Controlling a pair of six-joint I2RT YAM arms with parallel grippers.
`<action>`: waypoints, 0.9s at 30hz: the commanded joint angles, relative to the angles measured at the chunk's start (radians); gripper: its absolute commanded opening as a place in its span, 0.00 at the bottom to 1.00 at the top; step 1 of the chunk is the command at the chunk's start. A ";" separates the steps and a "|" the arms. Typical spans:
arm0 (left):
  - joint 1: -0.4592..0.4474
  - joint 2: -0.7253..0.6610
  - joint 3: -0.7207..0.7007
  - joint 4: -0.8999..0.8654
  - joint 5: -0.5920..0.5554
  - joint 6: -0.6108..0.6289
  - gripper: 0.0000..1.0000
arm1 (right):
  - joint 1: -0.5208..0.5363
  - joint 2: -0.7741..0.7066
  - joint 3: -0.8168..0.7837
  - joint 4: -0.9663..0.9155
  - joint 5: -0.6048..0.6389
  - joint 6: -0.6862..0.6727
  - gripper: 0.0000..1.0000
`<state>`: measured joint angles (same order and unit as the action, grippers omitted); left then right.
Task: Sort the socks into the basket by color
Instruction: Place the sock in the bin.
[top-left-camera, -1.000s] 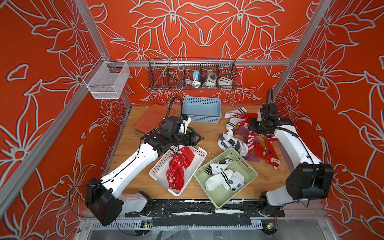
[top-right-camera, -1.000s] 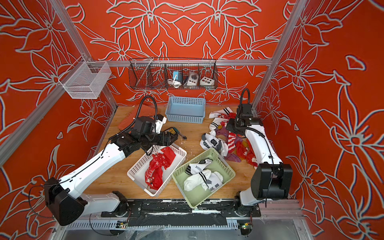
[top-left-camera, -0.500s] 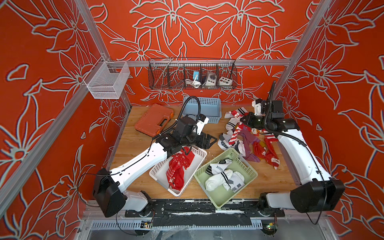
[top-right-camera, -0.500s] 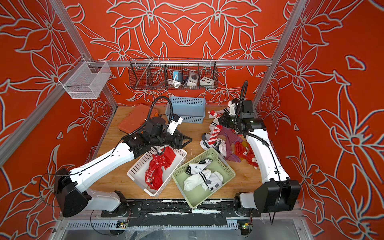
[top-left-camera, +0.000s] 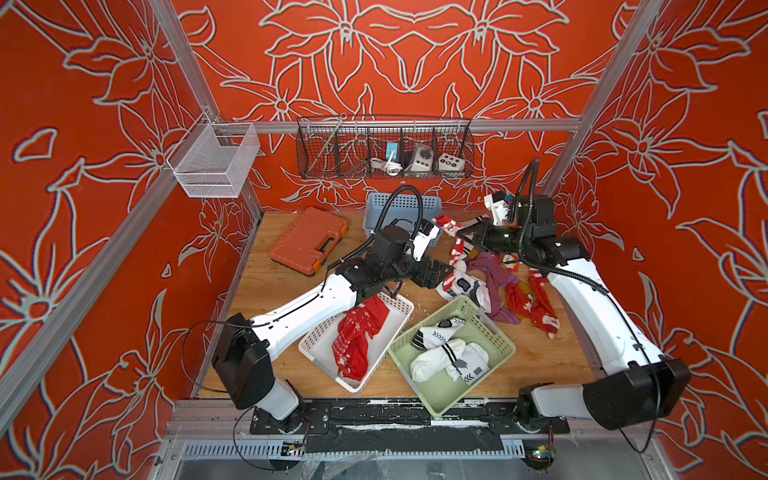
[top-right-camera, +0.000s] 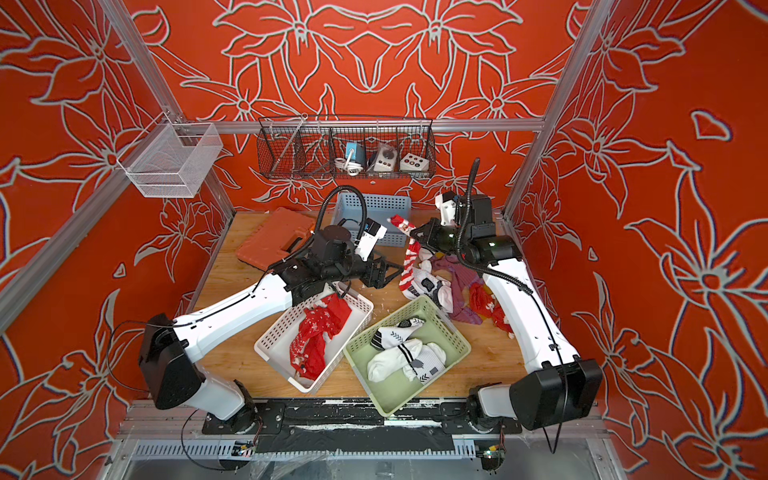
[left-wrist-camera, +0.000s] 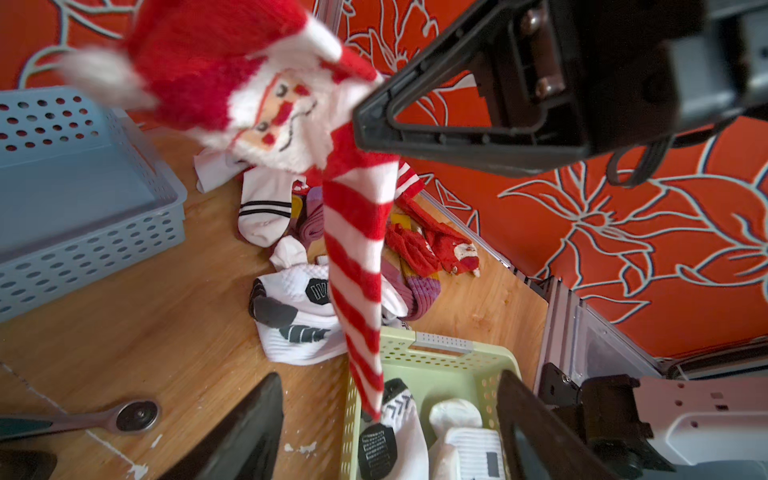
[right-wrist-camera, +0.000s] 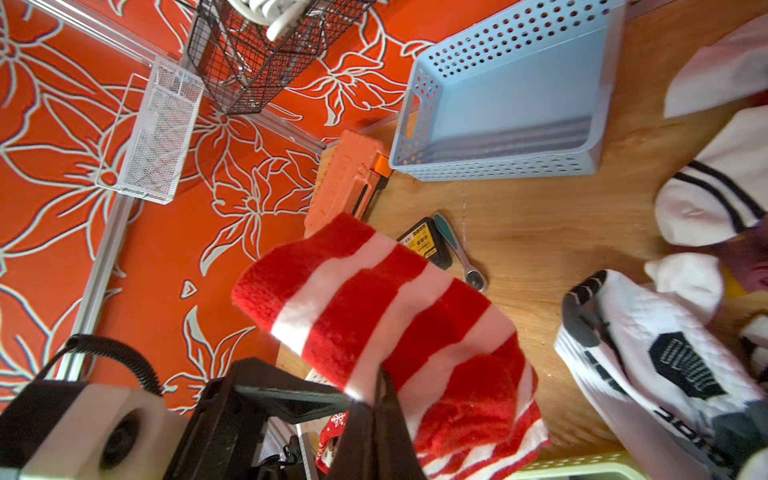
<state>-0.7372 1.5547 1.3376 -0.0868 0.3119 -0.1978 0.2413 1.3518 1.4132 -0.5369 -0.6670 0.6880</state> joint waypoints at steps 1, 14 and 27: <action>-0.009 0.037 0.048 0.076 -0.004 0.029 0.79 | 0.015 -0.015 0.034 0.048 -0.042 0.046 0.00; -0.014 0.113 0.109 0.078 -0.104 0.041 0.00 | 0.039 -0.008 0.023 0.088 -0.091 0.084 0.00; 0.010 -0.046 0.056 -0.120 -0.149 0.045 0.00 | 0.035 0.064 0.128 0.008 -0.071 0.018 0.72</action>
<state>-0.7391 1.5776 1.3899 -0.1184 0.1909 -0.1711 0.2714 1.3972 1.4937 -0.5022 -0.7349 0.7261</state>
